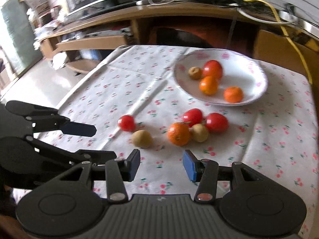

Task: Organize fruits
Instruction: 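Move both open tools back toward the remaining fruits on the cloth, then close the right tool on a tan round fruit while the left tool approaches a red tomato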

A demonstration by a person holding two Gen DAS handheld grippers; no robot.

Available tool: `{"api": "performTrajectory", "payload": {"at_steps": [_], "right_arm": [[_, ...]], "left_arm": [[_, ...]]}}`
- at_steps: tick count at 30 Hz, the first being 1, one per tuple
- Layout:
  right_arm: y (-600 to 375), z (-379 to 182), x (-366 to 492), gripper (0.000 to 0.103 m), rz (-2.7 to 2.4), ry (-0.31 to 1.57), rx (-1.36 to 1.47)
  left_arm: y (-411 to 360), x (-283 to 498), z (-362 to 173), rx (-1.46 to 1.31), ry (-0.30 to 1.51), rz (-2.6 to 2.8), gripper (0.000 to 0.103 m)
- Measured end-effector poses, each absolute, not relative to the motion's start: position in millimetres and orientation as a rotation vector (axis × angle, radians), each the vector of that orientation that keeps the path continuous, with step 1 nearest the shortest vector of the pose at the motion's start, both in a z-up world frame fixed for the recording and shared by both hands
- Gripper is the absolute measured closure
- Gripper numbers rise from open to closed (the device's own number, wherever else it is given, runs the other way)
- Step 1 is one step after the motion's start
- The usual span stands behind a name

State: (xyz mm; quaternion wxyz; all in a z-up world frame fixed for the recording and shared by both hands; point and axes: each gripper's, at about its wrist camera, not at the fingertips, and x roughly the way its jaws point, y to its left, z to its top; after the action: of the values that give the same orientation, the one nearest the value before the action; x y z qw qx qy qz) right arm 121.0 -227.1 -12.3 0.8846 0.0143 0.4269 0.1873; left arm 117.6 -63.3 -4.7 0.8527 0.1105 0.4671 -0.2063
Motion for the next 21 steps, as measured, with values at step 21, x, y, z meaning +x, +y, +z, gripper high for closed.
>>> {"api": "performTrajectory", "payload": {"at_steps": [21], "right_arm": [[-196,-38,164,0.050,0.461,0.888,0.018]], "left_arm": [[-46,128,-8,0.214,1.013,-0.401,0.035]]}}
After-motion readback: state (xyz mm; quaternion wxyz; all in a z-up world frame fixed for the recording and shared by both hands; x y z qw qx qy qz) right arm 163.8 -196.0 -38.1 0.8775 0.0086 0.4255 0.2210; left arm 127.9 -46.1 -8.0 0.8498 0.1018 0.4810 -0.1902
